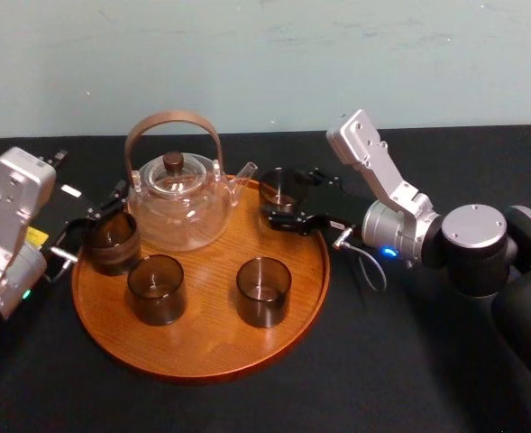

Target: Pick up the glass from the table and place it on the tray.

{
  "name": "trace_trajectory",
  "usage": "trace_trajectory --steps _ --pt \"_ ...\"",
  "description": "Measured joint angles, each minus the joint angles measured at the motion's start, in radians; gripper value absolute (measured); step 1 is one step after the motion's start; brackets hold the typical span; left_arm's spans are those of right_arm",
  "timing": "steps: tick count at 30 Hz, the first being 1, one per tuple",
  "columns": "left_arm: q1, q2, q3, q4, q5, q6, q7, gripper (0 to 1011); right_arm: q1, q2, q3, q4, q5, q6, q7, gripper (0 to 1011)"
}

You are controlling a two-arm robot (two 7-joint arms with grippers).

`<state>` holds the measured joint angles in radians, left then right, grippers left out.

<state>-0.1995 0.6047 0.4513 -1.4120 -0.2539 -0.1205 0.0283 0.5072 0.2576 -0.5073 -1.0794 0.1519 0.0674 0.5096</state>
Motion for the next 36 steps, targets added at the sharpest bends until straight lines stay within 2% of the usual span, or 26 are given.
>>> trace_trajectory --steps 14,36 --pt "0.0 0.0 0.0 0.0 0.0 0.0 0.0 1002 0.011 -0.021 -0.02 0.025 -0.004 -0.005 0.005 907" --pt "0.0 0.0 0.0 0.0 0.0 0.0 0.0 1001 0.012 -0.031 -0.034 0.049 -0.012 -0.004 0.007 907"
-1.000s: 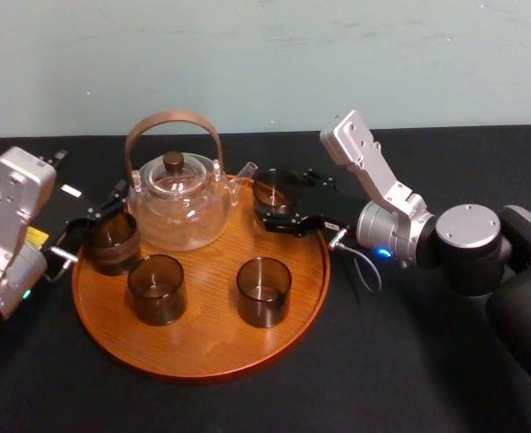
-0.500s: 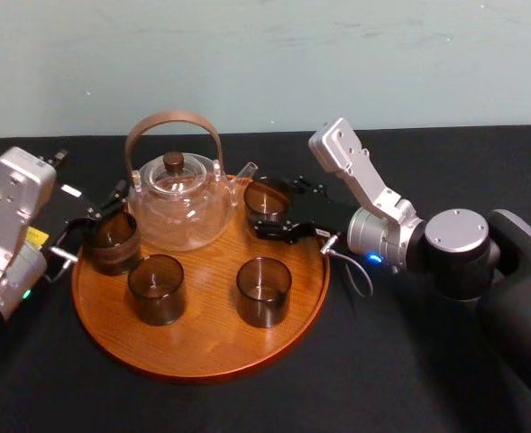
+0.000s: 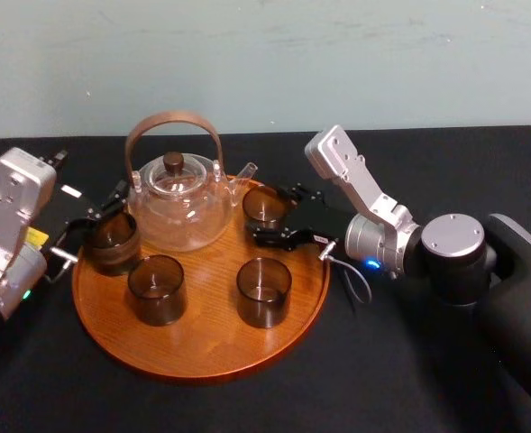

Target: Pick up the glass from the table and place it on the tray.

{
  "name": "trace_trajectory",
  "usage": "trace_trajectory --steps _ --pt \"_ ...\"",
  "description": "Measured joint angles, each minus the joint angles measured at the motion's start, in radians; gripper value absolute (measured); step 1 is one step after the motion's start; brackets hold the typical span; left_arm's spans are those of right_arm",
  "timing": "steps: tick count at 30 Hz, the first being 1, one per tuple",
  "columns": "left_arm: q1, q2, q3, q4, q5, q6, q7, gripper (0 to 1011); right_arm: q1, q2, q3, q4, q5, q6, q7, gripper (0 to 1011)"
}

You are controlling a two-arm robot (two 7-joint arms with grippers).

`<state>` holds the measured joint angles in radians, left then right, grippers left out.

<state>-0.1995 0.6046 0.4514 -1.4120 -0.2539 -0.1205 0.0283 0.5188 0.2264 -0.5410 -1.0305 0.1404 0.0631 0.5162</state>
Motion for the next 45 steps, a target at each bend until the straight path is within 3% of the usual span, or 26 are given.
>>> trace_trajectory --steps 29,36,45 --pt "0.0 0.0 0.0 0.0 0.0 0.0 0.0 1001 -0.011 0.007 0.0 -0.008 -0.01 0.008 -0.009 907" --pt "0.0 0.0 0.0 0.0 0.0 0.0 0.0 1001 -0.011 0.008 0.0 -0.007 -0.01 0.01 -0.008 1002" --pt "0.0 0.0 0.0 0.0 0.0 0.0 0.0 1001 -0.026 0.018 0.01 -0.04 0.004 -0.014 0.003 1002"
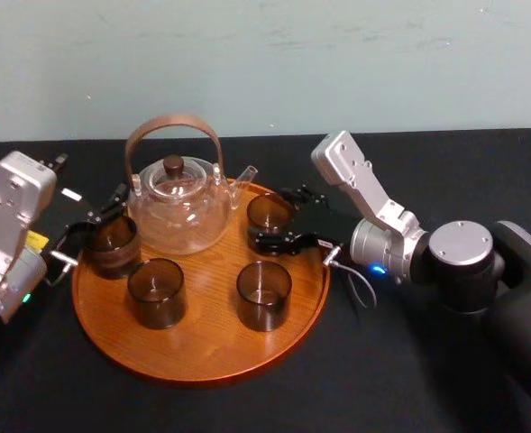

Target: Pick up the glass from the table and place it on the tray.

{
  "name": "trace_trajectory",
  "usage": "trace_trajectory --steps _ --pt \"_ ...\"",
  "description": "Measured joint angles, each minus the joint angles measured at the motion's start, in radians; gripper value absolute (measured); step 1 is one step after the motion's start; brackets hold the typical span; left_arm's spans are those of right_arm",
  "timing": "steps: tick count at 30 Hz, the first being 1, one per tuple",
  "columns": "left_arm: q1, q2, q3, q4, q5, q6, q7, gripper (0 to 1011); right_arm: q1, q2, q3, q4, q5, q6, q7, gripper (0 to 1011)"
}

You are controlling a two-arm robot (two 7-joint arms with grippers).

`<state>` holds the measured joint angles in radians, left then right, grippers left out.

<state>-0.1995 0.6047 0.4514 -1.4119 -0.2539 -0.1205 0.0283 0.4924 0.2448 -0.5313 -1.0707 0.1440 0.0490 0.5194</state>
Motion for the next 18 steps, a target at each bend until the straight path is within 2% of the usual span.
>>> trace_trajectory --steps 18 --pt "0.0 0.0 0.0 0.0 0.0 0.0 0.0 1001 -0.039 0.041 0.015 -0.096 0.038 -0.01 0.012 1002"
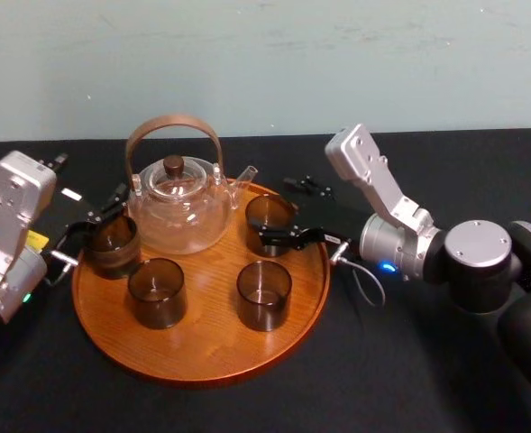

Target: Pick up the glass from the table and place it on the tray.

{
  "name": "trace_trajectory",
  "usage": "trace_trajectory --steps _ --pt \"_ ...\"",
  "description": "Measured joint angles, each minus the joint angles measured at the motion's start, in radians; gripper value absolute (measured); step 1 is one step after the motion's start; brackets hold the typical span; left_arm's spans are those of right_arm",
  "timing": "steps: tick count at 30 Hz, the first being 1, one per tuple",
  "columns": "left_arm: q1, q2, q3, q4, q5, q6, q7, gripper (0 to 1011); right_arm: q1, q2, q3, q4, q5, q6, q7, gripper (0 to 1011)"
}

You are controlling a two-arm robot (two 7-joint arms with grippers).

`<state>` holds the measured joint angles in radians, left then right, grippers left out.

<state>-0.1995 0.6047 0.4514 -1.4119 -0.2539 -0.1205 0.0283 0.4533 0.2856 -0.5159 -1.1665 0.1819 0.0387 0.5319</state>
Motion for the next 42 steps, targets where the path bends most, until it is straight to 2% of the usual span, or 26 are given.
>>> trace_trajectory --steps 10,16,19,26,30,36,42 --pt "0.0 0.0 0.0 0.0 0.0 0.0 0.0 1001 -0.038 0.044 0.035 -0.069 0.039 -0.001 -0.003 1002" --pt "0.0 0.0 0.0 0.0 0.0 0.0 0.0 1001 -0.094 0.09 0.079 -0.128 0.078 -0.015 -0.021 1002" --pt "0.0 0.0 0.0 0.0 0.0 0.0 0.0 1001 -0.116 0.107 0.094 -0.145 0.082 -0.026 -0.034 1002" --pt "0.0 0.0 0.0 0.0 0.0 0.0 0.0 1001 -0.192 0.149 0.162 -0.183 0.099 -0.063 -0.083 1002" --pt "0.0 0.0 0.0 0.0 0.0 0.0 0.0 1001 -0.225 0.162 0.194 -0.192 0.108 -0.081 -0.098 1002" --pt "0.0 0.0 0.0 0.0 0.0 0.0 0.0 1001 -0.25 0.161 0.232 -0.177 0.12 -0.09 -0.117 1002" --pt "0.0 0.0 0.0 0.0 0.0 0.0 0.0 1001 -0.254 0.154 0.243 -0.163 0.12 -0.089 -0.127 1002"
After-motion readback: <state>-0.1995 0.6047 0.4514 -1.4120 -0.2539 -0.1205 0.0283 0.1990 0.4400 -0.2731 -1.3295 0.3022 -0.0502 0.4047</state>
